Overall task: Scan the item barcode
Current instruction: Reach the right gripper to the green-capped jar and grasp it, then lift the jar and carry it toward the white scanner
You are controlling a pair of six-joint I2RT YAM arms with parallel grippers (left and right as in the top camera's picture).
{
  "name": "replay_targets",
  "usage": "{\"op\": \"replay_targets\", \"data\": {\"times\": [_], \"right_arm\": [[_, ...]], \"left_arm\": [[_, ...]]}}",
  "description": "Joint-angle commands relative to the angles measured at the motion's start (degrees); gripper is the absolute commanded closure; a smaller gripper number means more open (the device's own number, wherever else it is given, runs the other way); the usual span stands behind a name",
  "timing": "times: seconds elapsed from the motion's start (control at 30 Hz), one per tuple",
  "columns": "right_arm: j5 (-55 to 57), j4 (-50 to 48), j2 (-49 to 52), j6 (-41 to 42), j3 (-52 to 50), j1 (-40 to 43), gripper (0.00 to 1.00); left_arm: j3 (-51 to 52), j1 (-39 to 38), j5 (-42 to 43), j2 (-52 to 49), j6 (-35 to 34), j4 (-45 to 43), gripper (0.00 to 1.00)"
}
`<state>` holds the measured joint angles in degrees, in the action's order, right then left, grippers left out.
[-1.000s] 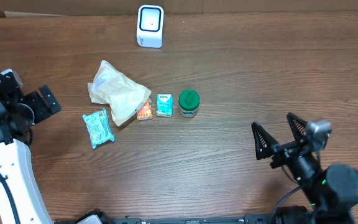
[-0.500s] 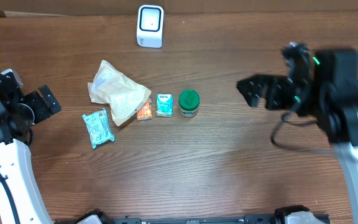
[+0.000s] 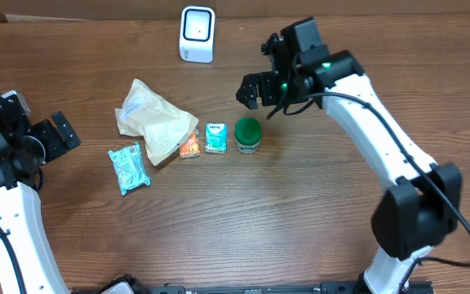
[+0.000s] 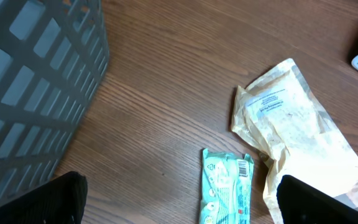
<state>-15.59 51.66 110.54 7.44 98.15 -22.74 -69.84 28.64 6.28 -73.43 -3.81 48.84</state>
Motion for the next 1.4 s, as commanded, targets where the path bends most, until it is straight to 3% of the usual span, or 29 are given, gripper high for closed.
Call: {"op": "replay_targets", "data": {"times": [0.0, 0.13, 0.47, 0.7, 0.8, 0.9, 1.13, 1.37], "right_arm": [[7.43, -0.33, 3.04, -3.61, 1.25, -4.04, 0.0], [9.09, 0.72, 6.36, -7.98, 1.18, -7.91, 0.0], [18.97, 5.46, 9.64, -4.28, 0.55, -9.68, 0.07], [18.34, 8.5, 9.64, 0.04, 0.55, -9.7, 0.31], [17.42, 8.59, 9.64, 1.66, 0.57, -9.7, 0.48], [15.65, 9.03, 9.57, 2.47, 1.31, -9.57, 0.48], [-7.08, 16.52, 7.69, -1.42, 11.3, -5.07, 0.57], [-43.87, 21.99, 1.73, -15.85, 13.6, 8.02, 0.57]], "left_arm": [[-0.68, 0.17, 0.66, -0.07, 1.51, 0.0, 0.0], [-0.68, 0.17, 0.66, -0.07, 1.51, 0.02, 0.01], [-0.68, 0.17, 0.66, -0.07, 1.51, 0.02, 0.0], [-0.68, 0.17, 0.66, -0.07, 1.51, 0.02, 0.0], [-0.68, 0.17, 0.66, -0.07, 1.51, 0.02, 0.01], [-0.68, 0.17, 0.66, -0.07, 1.51, 0.04, 0.0], [-0.68, 0.17, 0.66, -0.07, 1.51, 0.17, 0.01], [-0.68, 0.17, 0.66, -0.07, 1.51, 0.2, 0.0]]}}
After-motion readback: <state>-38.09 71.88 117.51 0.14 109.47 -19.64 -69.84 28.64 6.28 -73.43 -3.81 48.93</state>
